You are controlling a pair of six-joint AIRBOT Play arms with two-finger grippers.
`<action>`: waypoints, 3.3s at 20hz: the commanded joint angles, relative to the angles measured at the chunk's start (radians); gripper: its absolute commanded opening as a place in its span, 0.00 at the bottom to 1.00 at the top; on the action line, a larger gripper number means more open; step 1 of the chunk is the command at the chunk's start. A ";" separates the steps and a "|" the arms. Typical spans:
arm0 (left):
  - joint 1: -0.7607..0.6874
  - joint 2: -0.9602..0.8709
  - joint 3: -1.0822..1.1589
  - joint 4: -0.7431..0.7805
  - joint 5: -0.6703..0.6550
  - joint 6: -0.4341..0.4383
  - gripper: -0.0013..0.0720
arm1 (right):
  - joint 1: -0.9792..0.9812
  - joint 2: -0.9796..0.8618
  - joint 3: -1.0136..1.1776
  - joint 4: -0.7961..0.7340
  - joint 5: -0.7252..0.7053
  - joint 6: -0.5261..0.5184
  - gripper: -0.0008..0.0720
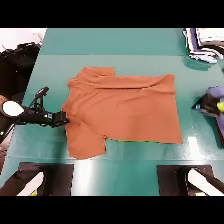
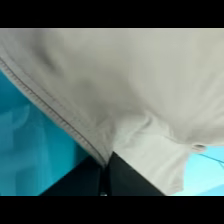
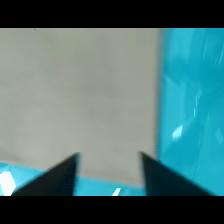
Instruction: Fold the shirts.
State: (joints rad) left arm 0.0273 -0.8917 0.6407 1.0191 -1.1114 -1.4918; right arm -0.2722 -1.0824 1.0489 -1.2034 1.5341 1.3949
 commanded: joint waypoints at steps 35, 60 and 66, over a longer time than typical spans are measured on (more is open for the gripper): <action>0.000 0.168 1.422 0.128 0.021 -0.018 0.05 | -0.062 0.253 0.900 0.085 -0.140 -0.012 0.04; 0.024 -0.730 0.963 0.137 0.088 0.109 0.05 | 0.216 -0.723 0.823 0.108 -0.199 -0.001 0.04; 0.022 -0.636 0.766 0.207 -0.109 0.052 0.05 | 0.225 -0.564 0.571 0.002 -0.171 -0.009 0.04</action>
State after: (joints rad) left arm 0.0483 -1.5742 1.5135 1.2015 -1.1755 -1.4204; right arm -0.0502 -1.7103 1.7370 -1.1572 1.3720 1.3918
